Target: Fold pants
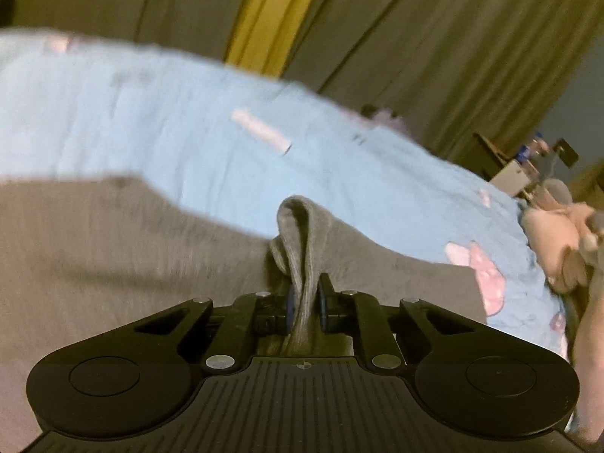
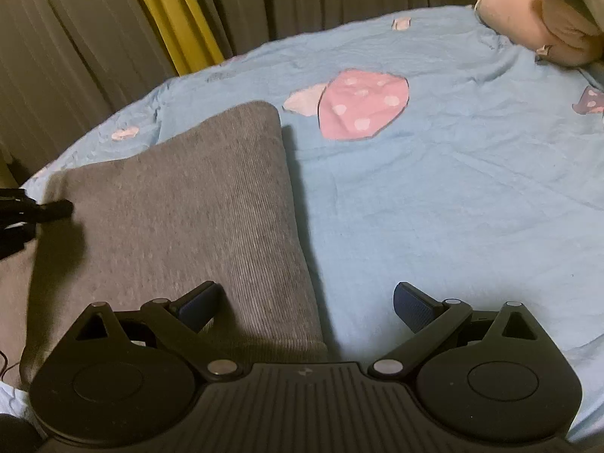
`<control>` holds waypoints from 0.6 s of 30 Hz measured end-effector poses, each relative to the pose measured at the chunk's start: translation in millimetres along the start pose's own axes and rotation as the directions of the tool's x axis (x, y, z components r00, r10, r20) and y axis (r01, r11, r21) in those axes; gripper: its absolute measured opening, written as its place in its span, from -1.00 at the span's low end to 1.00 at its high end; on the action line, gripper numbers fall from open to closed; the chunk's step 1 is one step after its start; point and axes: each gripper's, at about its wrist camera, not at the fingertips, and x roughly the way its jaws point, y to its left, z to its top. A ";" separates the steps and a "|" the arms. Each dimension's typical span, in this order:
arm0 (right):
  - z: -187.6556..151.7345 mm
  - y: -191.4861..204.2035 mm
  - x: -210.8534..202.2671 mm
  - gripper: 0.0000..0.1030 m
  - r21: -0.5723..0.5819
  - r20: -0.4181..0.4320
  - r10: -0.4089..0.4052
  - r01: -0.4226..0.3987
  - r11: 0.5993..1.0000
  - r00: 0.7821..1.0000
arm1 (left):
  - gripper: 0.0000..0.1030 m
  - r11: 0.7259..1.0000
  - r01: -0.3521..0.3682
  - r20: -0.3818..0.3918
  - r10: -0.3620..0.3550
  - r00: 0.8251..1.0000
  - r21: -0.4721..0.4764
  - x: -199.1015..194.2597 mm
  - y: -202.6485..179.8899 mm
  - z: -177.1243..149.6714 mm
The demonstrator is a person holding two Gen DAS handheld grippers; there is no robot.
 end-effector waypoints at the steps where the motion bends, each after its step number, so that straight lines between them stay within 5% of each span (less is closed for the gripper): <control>1: -0.1 0.6 -1.9 0.92 -0.004 0.017 0.004 -0.004 1.000 1.000 | -0.72 1.000 0.009 0.019 -0.009 1.000 0.014 -8.0 -2.5 2.7; 4: 0.0 3.7 -4.5 0.92 -0.023 0.040 0.031 -0.031 0.999 0.999 | -0.71 1.000 0.000 0.049 -0.002 0.999 0.024 -19.6 0.0 7.8; 9: -0.8 8.1 2.5 0.92 -0.051 0.004 0.041 -0.041 0.998 0.999 | -0.66 0.977 -0.206 -0.079 0.202 0.976 -0.046 19.3 26.2 -4.9; 11: -0.1 7.6 4.5 0.92 -0.044 -0.010 0.028 -0.028 0.999 1.000 | -0.08 0.967 -0.241 -0.067 0.236 0.969 -0.083 11.9 27.5 -10.5; 14: 1.7 3.6 -2.1 0.92 -0.016 0.026 0.039 -0.038 0.999 0.999 | 0.75 0.988 -0.148 -0.011 0.148 0.989 -0.053 -22.5 15.1 -22.7; 16: 3.1 2.0 -3.2 0.92 -0.002 0.031 0.053 -0.053 0.999 0.998 | 0.81 0.996 -0.094 -0.001 0.094 0.996 0.010 -45.6 8.4 -38.9; 18: 3.4 3.1 -0.1 0.92 -0.007 0.010 0.048 -0.048 0.999 0.999 | 0.80 0.998 -0.056 -0.072 0.057 0.996 0.028 -57.1 10.6 -52.4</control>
